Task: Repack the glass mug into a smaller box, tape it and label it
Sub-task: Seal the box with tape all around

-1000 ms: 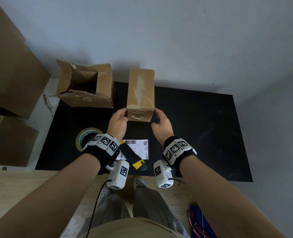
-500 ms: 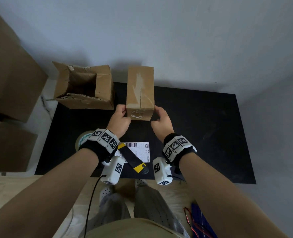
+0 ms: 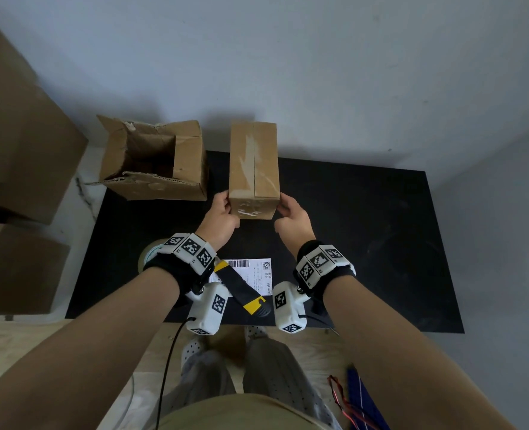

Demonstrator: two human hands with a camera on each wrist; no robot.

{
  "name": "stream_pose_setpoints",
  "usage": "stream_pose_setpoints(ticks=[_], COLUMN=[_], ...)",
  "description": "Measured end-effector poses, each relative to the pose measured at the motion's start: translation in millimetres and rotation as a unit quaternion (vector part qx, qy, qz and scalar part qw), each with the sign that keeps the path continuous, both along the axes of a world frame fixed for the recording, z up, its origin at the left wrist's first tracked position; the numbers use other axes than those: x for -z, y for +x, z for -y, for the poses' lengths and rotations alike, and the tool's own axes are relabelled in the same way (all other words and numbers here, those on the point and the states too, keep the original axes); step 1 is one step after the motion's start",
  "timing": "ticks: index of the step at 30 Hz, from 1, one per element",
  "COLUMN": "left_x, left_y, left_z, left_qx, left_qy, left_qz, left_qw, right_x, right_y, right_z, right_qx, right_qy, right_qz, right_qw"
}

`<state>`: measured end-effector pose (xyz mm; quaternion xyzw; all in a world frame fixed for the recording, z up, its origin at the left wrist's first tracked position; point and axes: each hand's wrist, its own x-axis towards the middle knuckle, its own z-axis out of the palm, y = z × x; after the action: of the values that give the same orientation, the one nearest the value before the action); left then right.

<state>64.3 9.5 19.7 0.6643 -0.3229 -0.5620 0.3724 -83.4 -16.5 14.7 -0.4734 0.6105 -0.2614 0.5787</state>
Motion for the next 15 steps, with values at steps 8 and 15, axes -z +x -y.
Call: stream_pose_setpoints(ticks=[8,15], left_x=[3.0,2.9], left_y=[8.2,7.7], left_z=[-7.9,-7.1], left_qx=[0.016,0.054], left_qy=[-0.011,-0.040], left_qz=[0.039,0.025], left_qw=[0.999,0.997], right_x=[-1.0,5.1], right_y=[-17.1,-13.9], right_z=[3.6,-4.8], right_qx=[-0.038,-0.072], right_qy=[-0.034,-0.046], right_qz=[-0.081,-0.118], right_qw=[0.995,0.989])
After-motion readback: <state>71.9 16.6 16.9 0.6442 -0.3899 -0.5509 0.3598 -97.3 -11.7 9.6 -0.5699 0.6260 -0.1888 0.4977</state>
